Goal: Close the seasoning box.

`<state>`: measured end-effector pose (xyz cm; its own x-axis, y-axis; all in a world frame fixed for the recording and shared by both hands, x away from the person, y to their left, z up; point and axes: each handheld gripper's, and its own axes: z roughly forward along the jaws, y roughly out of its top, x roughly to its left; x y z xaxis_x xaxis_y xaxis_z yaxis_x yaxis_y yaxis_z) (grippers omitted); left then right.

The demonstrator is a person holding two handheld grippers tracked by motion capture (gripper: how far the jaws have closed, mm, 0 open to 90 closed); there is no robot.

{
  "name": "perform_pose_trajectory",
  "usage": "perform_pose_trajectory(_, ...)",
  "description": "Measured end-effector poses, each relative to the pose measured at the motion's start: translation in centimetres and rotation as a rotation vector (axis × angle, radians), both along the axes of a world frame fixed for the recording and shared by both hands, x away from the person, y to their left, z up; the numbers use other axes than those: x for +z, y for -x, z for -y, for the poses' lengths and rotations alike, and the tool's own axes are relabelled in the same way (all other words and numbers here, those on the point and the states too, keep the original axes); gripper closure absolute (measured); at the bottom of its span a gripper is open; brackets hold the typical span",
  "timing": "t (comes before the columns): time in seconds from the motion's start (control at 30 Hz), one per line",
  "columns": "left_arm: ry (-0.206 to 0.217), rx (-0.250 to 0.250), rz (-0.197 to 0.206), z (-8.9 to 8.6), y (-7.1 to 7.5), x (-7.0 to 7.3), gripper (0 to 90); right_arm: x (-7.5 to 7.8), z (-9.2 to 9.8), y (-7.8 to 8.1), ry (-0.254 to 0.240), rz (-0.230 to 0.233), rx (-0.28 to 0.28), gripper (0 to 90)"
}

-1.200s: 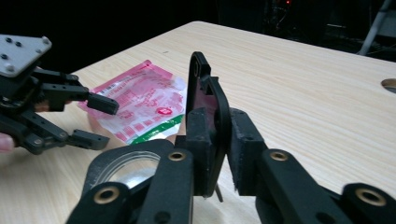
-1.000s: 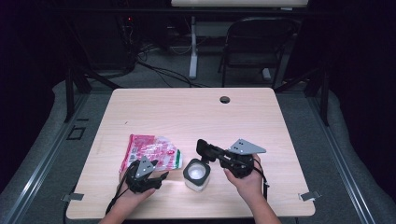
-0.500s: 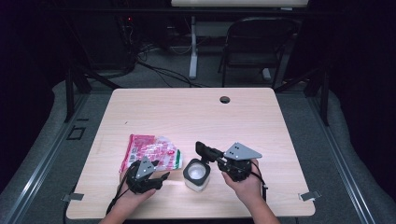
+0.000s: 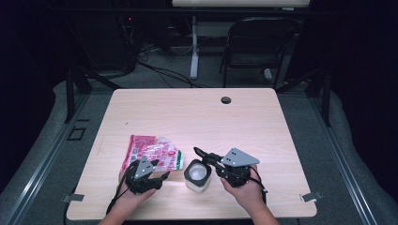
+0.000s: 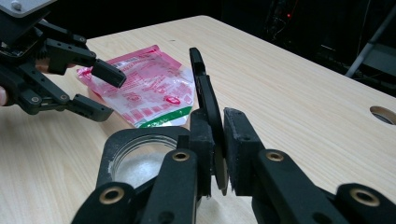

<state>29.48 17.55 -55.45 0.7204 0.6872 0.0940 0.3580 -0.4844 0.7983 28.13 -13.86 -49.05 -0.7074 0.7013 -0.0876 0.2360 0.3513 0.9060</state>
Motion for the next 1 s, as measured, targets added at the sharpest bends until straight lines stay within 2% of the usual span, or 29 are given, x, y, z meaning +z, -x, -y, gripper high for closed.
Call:
perform_pose_trajectory(0.7, 0.002, 0.006, -0.007, -0.04, -0.10, -0.08, 38.3, -0.08, -0.31, 0.39, 0.000, -0.009, 0.030, 78.3)
perform_pose_trajectory(1.0, 0.006, 0.009, -0.006, -0.08, -0.11, -0.09, 38.3, -0.12, -0.53, 0.61, 0.016, -0.006, 0.041, 76.9)
